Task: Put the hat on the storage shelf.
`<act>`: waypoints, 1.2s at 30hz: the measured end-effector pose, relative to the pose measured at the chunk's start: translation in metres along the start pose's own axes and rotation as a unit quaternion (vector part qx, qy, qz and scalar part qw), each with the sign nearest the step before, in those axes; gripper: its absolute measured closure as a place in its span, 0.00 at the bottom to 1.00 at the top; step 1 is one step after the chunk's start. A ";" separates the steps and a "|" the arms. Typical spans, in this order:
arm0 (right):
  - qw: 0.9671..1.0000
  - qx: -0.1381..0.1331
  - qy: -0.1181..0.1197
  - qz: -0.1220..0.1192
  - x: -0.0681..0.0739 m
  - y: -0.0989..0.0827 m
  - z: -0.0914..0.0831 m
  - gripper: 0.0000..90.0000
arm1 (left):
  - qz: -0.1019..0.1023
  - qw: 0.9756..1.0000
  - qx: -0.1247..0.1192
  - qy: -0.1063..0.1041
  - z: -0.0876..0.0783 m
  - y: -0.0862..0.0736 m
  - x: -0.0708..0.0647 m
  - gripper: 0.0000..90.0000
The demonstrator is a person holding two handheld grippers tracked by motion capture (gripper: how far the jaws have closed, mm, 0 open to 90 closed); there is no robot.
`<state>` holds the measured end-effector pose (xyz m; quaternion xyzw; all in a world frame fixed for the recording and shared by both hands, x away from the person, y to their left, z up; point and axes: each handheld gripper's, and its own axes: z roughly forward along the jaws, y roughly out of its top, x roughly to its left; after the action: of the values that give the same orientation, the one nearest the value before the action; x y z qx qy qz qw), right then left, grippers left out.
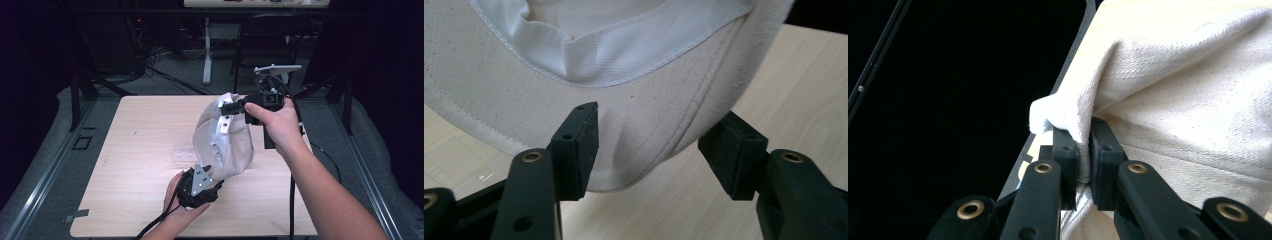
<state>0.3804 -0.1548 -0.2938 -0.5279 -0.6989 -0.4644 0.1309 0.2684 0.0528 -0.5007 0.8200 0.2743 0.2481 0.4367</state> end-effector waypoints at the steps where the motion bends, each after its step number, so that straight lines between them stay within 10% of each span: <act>1: 1.000 0.001 -0.001 0.000 0.000 0.000 0.000 0.94 | -0.001 1.000 0.000 0.000 0.000 0.000 0.000 0.51; 18: 1.000 -0.005 0.000 -0.001 0.001 0.000 0.001 0.93 | 0.004 1.000 -0.005 0.013 -0.012 0.004 0.018 0.85; 36: 1.000 -0.018 -0.017 -0.005 -0.005 0.001 0.003 0.93 | -0.068 0.995 -0.050 -0.053 -0.013 0.028 0.056 0.92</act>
<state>0.3843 -0.1557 -0.2986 -0.5346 -0.6949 -0.4687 0.1074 0.3070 0.0844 -0.4608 0.7887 0.2929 0.1879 0.5068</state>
